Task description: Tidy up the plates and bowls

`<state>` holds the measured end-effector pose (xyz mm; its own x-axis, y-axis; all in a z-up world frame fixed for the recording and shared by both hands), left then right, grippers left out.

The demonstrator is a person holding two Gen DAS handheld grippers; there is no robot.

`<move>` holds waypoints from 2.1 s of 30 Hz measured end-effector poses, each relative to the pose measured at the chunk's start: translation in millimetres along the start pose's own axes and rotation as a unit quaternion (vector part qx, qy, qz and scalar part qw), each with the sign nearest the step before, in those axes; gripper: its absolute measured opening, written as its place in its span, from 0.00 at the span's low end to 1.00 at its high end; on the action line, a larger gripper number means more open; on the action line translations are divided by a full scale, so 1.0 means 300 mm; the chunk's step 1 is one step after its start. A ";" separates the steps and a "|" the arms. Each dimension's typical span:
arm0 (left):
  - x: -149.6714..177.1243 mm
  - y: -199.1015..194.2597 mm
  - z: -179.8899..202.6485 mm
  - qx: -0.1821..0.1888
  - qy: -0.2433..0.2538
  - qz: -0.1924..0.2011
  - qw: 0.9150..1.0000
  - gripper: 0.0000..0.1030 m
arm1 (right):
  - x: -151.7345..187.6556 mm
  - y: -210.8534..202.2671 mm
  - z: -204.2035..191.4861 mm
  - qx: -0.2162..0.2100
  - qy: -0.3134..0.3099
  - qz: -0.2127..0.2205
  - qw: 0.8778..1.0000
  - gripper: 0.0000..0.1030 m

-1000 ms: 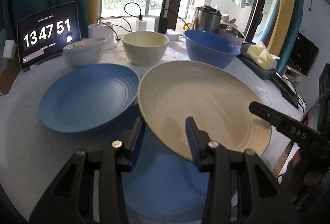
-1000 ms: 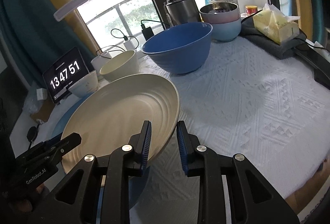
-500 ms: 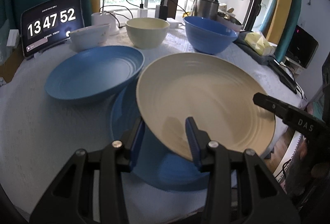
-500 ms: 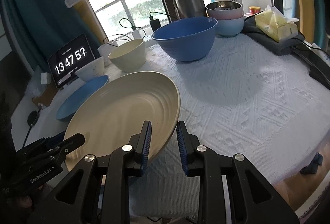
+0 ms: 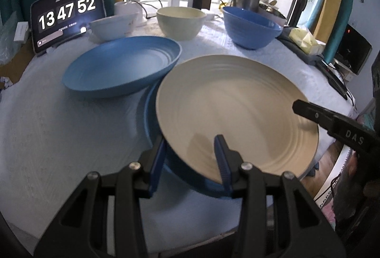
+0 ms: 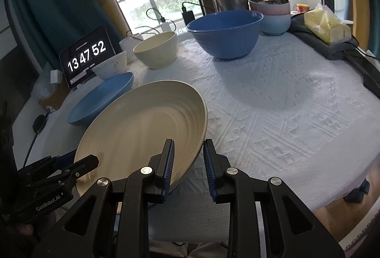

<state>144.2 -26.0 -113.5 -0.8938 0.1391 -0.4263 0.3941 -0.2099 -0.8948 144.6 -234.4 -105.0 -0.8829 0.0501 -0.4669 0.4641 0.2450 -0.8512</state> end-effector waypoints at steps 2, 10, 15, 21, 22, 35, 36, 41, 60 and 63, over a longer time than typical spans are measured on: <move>0.003 -0.008 -0.002 0.000 0.000 0.002 1.000 0.42 | 0.002 0.005 -0.002 0.002 0.000 -0.003 1.000 0.27; 0.014 -0.018 -0.005 -0.007 0.004 0.007 1.000 0.42 | 0.001 0.015 -0.009 0.006 -0.002 -0.013 1.000 0.27; 0.026 -0.018 -0.033 -0.015 -0.005 0.004 1.000 0.42 | 0.006 0.031 -0.025 0.005 -0.012 -0.023 1.000 0.27; 0.026 -0.005 -0.067 -0.025 -0.018 0.001 1.000 0.42 | 0.004 0.044 -0.029 0.010 -0.013 -0.024 1.000 0.28; 0.026 -0.004 -0.069 -0.025 -0.019 0.001 1.000 0.42 | 0.004 0.047 -0.029 0.011 -0.012 -0.024 1.000 0.28; 0.021 0.008 -0.086 -0.021 -0.027 0.000 0.999 0.42 | 0.013 0.107 -0.046 0.045 -0.032 -0.023 0.998 0.28; 0.020 0.007 -0.089 -0.022 -0.028 0.001 0.999 0.42 | 0.012 0.108 -0.044 0.043 -0.030 -0.024 0.998 0.28; 0.016 -0.002 -0.101 -0.019 -0.033 0.008 0.999 0.42 | 0.010 0.107 -0.042 0.045 -0.029 -0.020 0.998 0.28; -0.011 -0.042 -0.168 -0.016 -0.064 0.044 0.997 0.45 | -0.045 0.017 -0.060 0.037 -0.021 0.032 0.999 0.33; -0.018 -0.053 -0.183 -0.014 -0.069 0.052 0.996 0.46 | -0.063 0.015 -0.086 0.030 -0.028 0.036 0.999 0.33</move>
<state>154.4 29.7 -104.4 -0.8680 -0.0175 -0.4963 0.4903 -0.1885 -0.8509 161.5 -209.4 -93.9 -0.8427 0.0108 -0.5383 0.5309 0.1834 -0.8274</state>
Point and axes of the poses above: each gripper's, at about its wrist camera, not at the fingertips, and y roughly the way its jaws point, z to its right, x to its underside, the point moved 2 cm from there along y, roughly the way its jaws point, and after that the axes turned 15 degrees about -z, right-handed, at the moved point
